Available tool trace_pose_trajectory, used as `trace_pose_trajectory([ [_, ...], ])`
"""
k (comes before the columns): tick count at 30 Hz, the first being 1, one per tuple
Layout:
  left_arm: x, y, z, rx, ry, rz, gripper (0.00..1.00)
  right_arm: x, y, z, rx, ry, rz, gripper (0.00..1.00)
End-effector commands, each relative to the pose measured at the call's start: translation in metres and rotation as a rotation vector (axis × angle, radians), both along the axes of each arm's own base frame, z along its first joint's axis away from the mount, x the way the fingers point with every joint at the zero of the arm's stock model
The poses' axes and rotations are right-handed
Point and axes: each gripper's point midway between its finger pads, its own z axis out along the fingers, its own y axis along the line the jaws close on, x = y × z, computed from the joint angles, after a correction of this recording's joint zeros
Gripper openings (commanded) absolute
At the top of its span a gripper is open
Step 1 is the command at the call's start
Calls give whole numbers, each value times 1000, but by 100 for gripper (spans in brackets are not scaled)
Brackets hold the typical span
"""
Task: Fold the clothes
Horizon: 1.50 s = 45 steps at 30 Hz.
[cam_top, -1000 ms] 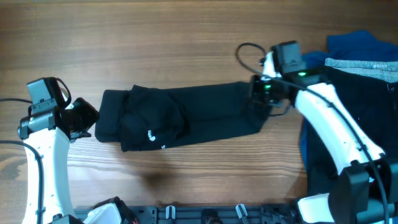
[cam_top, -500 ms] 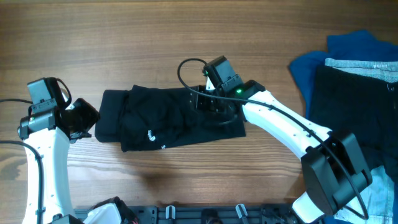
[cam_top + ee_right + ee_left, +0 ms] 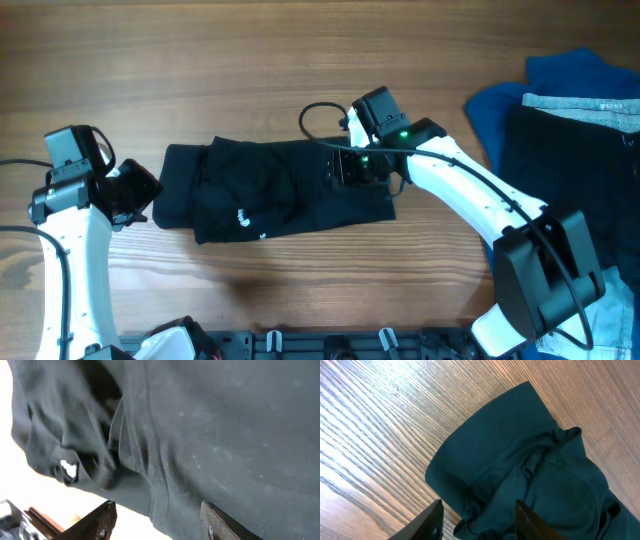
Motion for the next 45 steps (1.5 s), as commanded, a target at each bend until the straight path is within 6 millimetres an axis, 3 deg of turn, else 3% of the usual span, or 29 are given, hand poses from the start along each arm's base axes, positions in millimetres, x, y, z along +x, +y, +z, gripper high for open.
trace_pose_trajectory([
  [1, 4, 0, 10, 5, -33, -12, 46, -4, 8, 2, -29, -111, 185, 59],
  [3, 6, -5, 10, 11, -41, -89, 47, -8, 16, 3, -33, -142, 240, 60],
  [8, 10, -9, -3, 21, -10, -190, 64, 2, 16, 11, 3, -129, 135, 59],
  [11, 18, -26, -29, -76, 21, -327, 80, 9, 11, 25, 18, -161, 110, 59],
  [15, 23, -16, -73, -80, 119, -357, 95, 14, -3, 30, 16, -154, 66, 60],
  [18, 25, -14, -103, -89, 169, -405, 98, 13, -8, 29, 7, -140, 57, 61],
  [23, 30, -64, -128, -276, 129, -602, 95, 15, -7, 29, 11, -147, 58, 62],
  [25, 32, -82, -132, -303, 111, -676, 92, 15, -7, 29, 11, -147, 57, 62],
  [32, 38, -113, -136, -282, 105, -785, 78, 14, -8, 29, 9, -142, 56, 62],
  [33, 38, -116, -137, -270, 111, -799, 70, 14, -8, 29, 9, -142, 56, 62],
  [34, 36, -115, -139, -246, 127, -807, 53, 14, -8, 29, 9, -141, 56, 62],
  [36, 35, -113, -141, -225, 146, -805, 31, 14, -8, 29, 8, -141, 56, 62],
  [37, 35, -112, -142, -219, 151, -801, 11, 13, -8, 29, 10, -131, 40, 62],
  [38, 35, -111, -142, -213, 157, -798, 4, 14, -8, 29, 10, -132, 40, 61],
  [41, 28, -95, -146, -154, 236, -714, 4, 13, -8, 29, 10, -131, 40, 61],
  [45, 21, -43, -107, -9, 344, -559, 4, 11, -9, 27, 4, -119, 40, 61],
])
